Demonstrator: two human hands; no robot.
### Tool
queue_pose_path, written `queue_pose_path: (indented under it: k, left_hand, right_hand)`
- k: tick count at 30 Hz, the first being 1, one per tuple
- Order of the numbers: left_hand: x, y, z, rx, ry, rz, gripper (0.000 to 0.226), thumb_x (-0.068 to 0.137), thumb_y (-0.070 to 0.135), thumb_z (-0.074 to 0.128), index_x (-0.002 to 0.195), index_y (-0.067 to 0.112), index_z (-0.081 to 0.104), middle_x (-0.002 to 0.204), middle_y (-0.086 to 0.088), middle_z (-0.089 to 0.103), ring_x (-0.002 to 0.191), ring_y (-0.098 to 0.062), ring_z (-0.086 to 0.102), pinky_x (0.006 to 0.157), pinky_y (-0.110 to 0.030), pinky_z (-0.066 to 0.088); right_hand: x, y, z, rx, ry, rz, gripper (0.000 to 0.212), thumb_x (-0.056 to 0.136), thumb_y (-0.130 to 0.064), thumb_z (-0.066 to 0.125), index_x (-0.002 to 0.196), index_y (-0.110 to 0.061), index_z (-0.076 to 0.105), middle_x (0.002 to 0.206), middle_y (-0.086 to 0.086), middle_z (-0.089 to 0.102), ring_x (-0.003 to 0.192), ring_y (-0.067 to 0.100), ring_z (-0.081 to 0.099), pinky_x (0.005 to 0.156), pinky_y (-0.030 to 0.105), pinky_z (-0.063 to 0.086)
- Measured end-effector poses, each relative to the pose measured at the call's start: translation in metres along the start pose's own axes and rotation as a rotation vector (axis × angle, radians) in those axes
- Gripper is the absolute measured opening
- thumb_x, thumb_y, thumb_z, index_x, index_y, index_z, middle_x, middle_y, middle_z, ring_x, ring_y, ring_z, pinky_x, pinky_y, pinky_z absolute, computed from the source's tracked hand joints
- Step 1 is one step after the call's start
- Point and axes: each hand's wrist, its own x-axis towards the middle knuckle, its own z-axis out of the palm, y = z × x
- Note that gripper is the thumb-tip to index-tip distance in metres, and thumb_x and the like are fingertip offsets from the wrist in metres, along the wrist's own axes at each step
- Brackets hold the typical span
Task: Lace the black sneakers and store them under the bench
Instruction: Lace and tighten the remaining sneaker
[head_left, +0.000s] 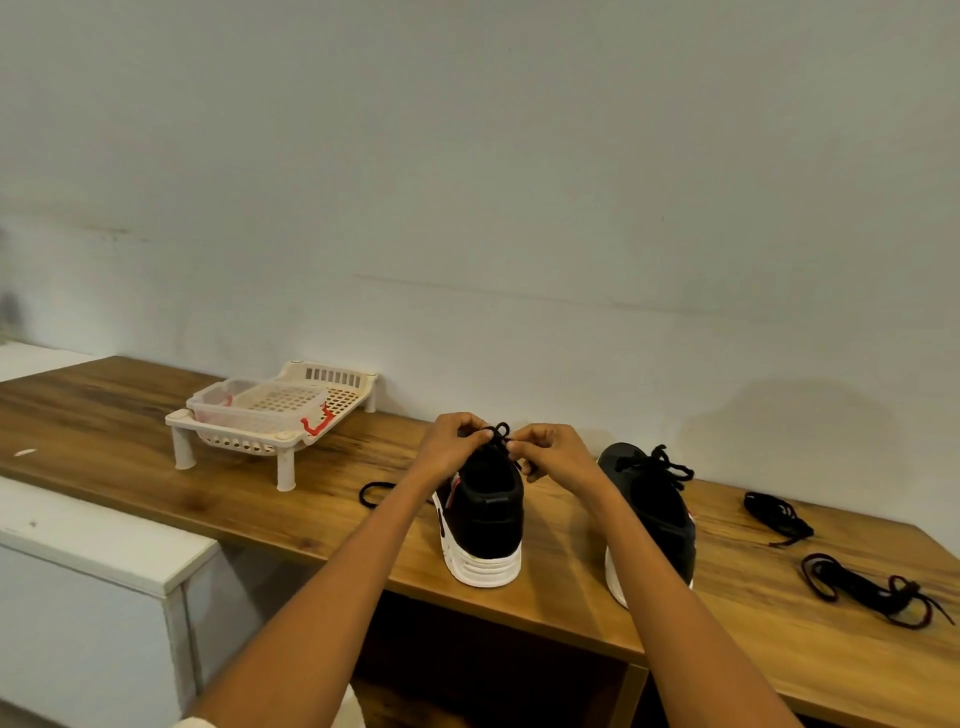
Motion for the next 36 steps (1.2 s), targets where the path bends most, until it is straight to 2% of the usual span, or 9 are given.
queue_pose_path:
  k: [4,7,9,12,15,19,26,32,36]
  left_hand:
    - [0.001,0.000,0.002,0.001,0.017,-0.025,0.013,0.089,0.017,0.063,0.097,0.009,0.069,0.092,-0.002,0.067,0.092,-0.015,0.061,0.084,-0.029,0.050]
    - [0.001,-0.001,0.003,-0.020,0.033,-0.054,0.015,0.090,0.017,0.062,0.100,0.009,0.069,0.096,-0.004,0.068,0.096,-0.018,0.062,0.088,-0.032,0.051]
    - [0.001,-0.001,0.004,-0.025,0.033,-0.067,0.017,0.091,0.016,0.060,0.103,0.007,0.069,0.100,-0.006,0.068,0.097,-0.018,0.061,0.088,-0.031,0.049]
    - [-0.001,0.000,0.005,-0.043,0.037,-0.068,0.017,0.093,0.014,0.058,0.104,0.006,0.068,0.101,-0.006,0.067,0.096,-0.016,0.059,0.083,-0.025,0.047]
    - [-0.002,0.001,0.005,-0.076,0.037,-0.057,0.015,0.094,0.014,0.056,0.102,0.008,0.067,0.097,-0.004,0.067,0.091,-0.012,0.059,0.071,-0.015,0.045]
    - [-0.003,0.001,0.005,-0.110,0.041,-0.066,0.016,0.094,0.015,0.056,0.102,0.008,0.068,0.096,-0.004,0.067,0.092,-0.015,0.062,0.077,-0.021,0.047]
    - [-0.002,0.000,0.006,-0.104,0.060,-0.055,0.017,0.093,0.014,0.057,0.102,0.006,0.068,0.097,-0.005,0.068,0.090,-0.013,0.060,0.073,-0.017,0.047]
    - [-0.002,0.001,0.006,-0.059,0.062,-0.049,0.017,0.093,0.014,0.056,0.103,0.005,0.068,0.093,-0.002,0.065,0.088,-0.011,0.058,0.064,-0.008,0.042]
    - [-0.003,0.000,0.006,-0.052,0.054,-0.046,0.015,0.093,0.015,0.056,0.100,0.008,0.068,0.094,-0.003,0.067,0.088,-0.012,0.060,0.071,-0.016,0.046]
  right_hand:
    - [-0.005,-0.001,-0.001,0.018,-0.024,0.024,0.013,0.091,-0.009,0.057,0.084,-0.003,0.067,0.068,0.005,0.062,0.049,0.009,0.054,0.049,0.019,0.048]
    - [0.001,0.001,0.001,0.148,0.072,0.119,0.029,0.097,-0.029,0.052,0.102,-0.003,0.063,0.074,0.005,0.060,0.053,0.014,0.057,0.046,0.022,0.048]
    - [0.006,0.006,0.002,0.125,0.186,0.216,0.032,0.099,-0.030,0.047,0.111,-0.004,0.061,0.078,0.004,0.058,0.059,0.015,0.054,0.048,0.023,0.045]
    - [0.009,0.014,0.006,-0.022,0.120,0.295,0.029,0.098,-0.027,0.049,0.113,-0.006,0.062,0.097,0.004,0.061,0.084,0.016,0.056,0.073,0.028,0.049]
    - [0.008,0.017,0.015,0.246,0.008,0.267,0.029,0.093,-0.033,0.056,0.111,-0.013,0.066,0.111,0.003,0.067,0.107,0.019,0.059,0.098,0.034,0.046]
    - [0.008,0.016,0.014,0.479,-0.017,0.165,0.032,0.089,-0.028,0.063,0.114,-0.008,0.067,0.111,0.009,0.069,0.105,0.021,0.063,0.092,0.029,0.049]
    - [0.012,0.013,0.021,0.394,0.034,0.152,0.022,0.088,-0.015,0.065,0.108,-0.006,0.069,0.106,0.013,0.070,0.101,0.022,0.065,0.091,0.028,0.051]
    - [0.016,0.008,0.025,0.281,0.149,0.127,0.012,0.093,-0.006,0.057,0.099,-0.003,0.066,0.081,0.005,0.066,0.074,0.012,0.062,0.059,0.013,0.051]
    - [0.021,0.010,0.027,0.207,0.293,0.119,0.015,0.096,-0.008,0.051,0.104,-0.004,0.063,0.084,0.004,0.065,0.071,0.013,0.063,0.058,0.015,0.051]
